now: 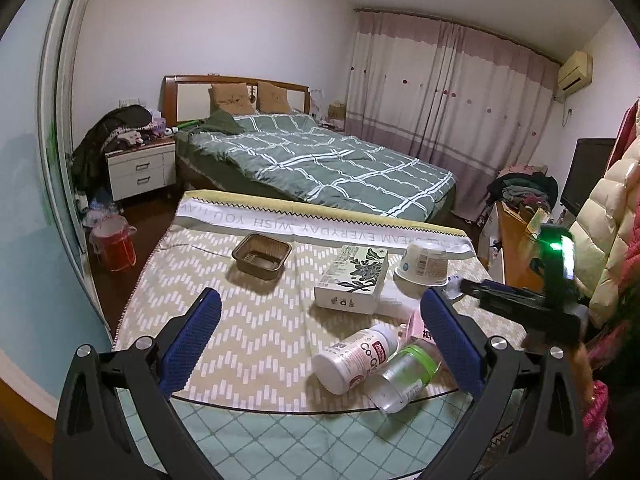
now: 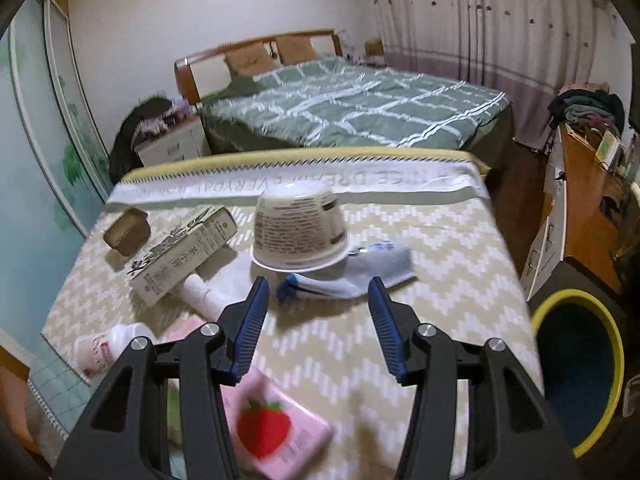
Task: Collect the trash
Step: 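Grasp the white toothpaste tube with the right gripper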
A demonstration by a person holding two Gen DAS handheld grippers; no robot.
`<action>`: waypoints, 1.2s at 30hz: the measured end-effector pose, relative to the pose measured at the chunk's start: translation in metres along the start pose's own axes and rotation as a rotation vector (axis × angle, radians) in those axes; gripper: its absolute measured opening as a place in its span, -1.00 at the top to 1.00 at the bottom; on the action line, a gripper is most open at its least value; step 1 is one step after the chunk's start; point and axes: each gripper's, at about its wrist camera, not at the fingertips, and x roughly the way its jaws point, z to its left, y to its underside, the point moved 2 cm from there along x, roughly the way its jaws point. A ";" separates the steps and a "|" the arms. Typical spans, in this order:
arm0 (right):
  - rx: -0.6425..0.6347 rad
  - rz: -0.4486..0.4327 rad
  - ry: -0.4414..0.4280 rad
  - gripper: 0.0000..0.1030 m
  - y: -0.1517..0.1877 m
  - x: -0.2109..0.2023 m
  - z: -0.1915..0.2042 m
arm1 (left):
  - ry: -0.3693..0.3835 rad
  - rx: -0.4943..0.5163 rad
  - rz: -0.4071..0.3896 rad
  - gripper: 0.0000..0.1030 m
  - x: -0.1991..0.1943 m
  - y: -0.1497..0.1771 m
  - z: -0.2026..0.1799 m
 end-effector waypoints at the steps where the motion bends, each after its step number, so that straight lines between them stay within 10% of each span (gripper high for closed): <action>1: -0.002 0.021 0.010 0.04 -0.001 0.009 0.003 | 0.003 0.001 0.004 -0.91 0.002 0.000 0.000; 17: 0.064 0.119 0.180 0.04 0.008 0.028 -0.052 | 0.008 -0.038 0.038 -0.91 0.024 0.006 0.017; 36: 0.270 0.174 0.117 0.04 -0.020 0.068 -0.085 | 0.053 -0.017 0.064 -0.91 0.032 0.012 0.001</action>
